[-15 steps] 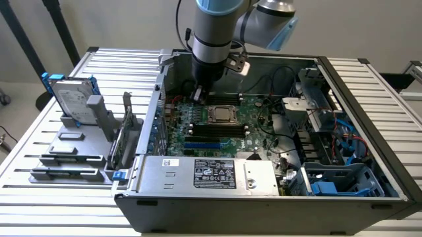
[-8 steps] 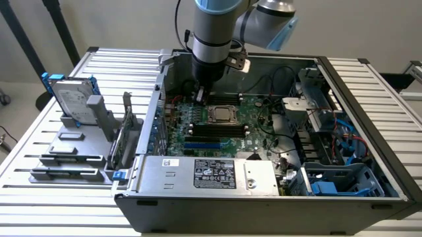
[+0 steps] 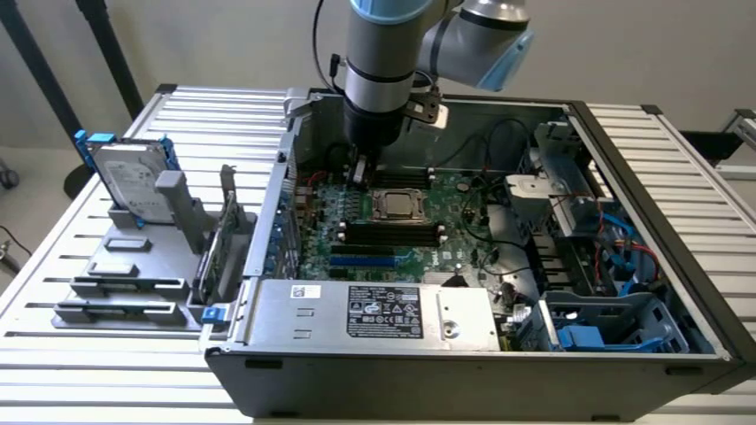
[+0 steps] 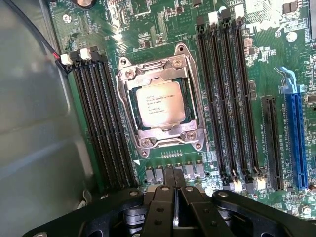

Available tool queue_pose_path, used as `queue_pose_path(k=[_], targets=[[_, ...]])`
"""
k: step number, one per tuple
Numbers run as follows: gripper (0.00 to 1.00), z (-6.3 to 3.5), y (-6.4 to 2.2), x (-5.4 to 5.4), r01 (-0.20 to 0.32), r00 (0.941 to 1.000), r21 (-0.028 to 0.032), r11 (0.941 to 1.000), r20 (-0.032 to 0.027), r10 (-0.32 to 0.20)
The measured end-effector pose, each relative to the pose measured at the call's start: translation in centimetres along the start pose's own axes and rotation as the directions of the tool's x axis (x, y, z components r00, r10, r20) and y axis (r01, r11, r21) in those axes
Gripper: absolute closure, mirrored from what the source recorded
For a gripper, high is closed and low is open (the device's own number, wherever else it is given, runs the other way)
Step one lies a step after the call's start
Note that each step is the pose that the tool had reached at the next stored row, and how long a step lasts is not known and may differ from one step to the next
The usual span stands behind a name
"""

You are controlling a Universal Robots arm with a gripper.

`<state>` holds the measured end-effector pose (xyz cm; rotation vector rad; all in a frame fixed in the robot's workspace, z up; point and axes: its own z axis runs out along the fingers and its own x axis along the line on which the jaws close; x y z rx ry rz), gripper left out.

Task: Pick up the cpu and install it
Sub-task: 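Install the first cpu locking lever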

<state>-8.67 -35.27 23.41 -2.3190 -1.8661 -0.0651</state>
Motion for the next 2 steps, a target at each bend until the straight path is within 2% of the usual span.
queue_pose_path(k=[2], targets=[[0.89,0.00,0.00,0.00,0.000,1.0000,0.0000,1.0000,0.0000,0.000]])
